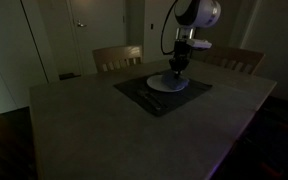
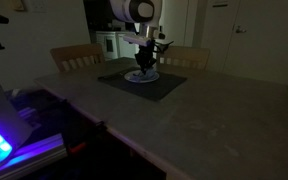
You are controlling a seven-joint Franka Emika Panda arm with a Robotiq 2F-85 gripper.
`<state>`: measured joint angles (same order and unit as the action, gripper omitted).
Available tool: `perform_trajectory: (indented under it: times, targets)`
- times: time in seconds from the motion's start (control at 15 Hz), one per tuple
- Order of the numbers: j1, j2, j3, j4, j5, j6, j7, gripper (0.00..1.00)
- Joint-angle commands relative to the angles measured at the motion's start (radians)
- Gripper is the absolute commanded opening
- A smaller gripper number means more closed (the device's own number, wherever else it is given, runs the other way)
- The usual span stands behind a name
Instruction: Use the blue cloth to wipe the plate
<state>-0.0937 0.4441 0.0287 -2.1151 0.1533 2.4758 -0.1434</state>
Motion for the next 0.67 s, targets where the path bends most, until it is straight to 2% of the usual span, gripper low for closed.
perform_trajectory:
  times: [0.0, 0.6]
  targets:
    - [-0.016, 0.062, 0.024, 0.044, 0.025, 0.009, -0.035, 0.02]
    - [-0.014, 0.13, 0.029, 0.118, 0.002, -0.033, -0.043, 0.02]
